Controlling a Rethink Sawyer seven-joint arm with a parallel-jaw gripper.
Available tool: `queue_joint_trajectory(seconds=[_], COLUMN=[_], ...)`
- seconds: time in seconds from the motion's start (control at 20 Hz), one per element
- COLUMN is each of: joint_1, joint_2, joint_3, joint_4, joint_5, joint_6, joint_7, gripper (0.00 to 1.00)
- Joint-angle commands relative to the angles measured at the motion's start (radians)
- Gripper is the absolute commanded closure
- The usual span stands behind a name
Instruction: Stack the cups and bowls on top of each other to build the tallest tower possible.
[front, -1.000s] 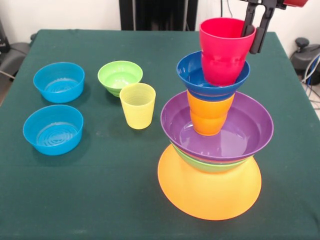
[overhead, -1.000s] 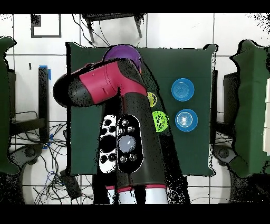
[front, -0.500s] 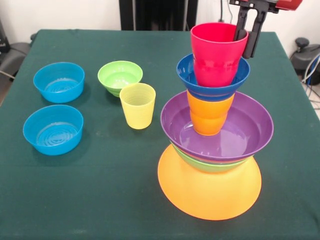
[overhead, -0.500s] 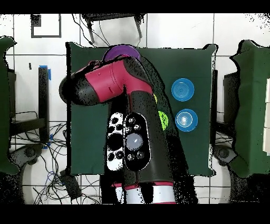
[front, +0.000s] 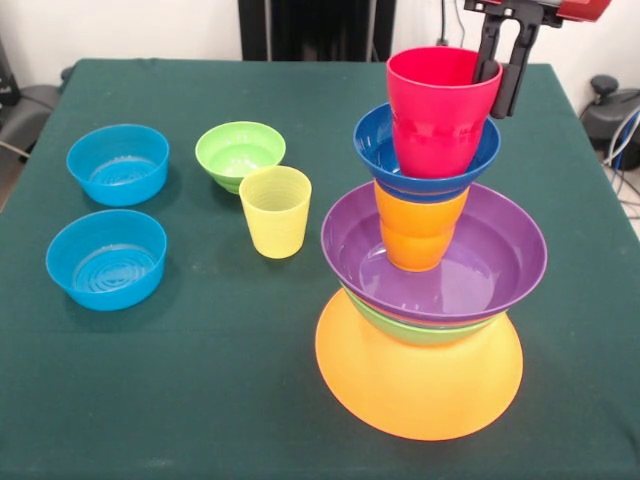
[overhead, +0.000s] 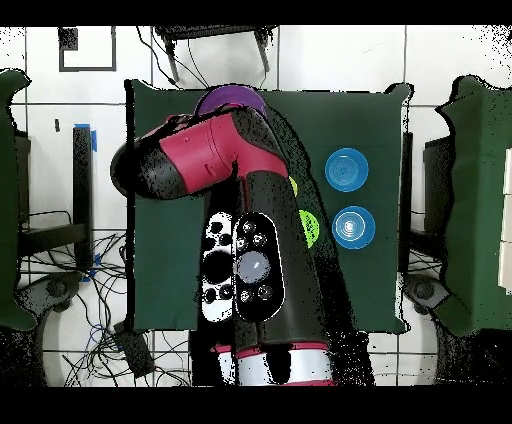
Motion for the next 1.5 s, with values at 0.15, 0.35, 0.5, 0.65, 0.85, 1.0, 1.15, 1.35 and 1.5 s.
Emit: queue_joint_trajectory(seconds=[0.15, 0.35, 0.5, 0.65, 0.85, 1.0, 1.15, 1.35, 1.5], joint_1=[-0.009, -0.009, -0.011, -0.009, -0.016, -0.036, -0.017, -0.014, -0.016], joint_2=[0.029, 0.028, 0.027, 0.026, 0.023, 0.020, 0.021, 0.021, 0.023], joint_3=[0.076, 0.072, 0.071, 0.067, 0.073, 0.096, 0.073, 0.069, 0.072], joint_4=[0.103, 0.107, 0.109, 0.109, 0.117, 0.132, 0.120, 0.118, 0.118], joint_5=[-0.082, -0.088, -0.090, -0.093, -0.090, -0.075, -0.081, -0.079, -0.080], joint_6=[-0.024, -0.028, -0.024, -0.023, -0.027, -0.029, 0.002, 0.017, 0.012], joint_7=[-0.208, -0.207, -0.211, -0.211, -0.217, -0.239, -0.215, -0.210, -0.215], gripper=[1.00, 1.00, 1.00, 1.00, 1.00, 0.00, 0.00, 0.00, 0.00])
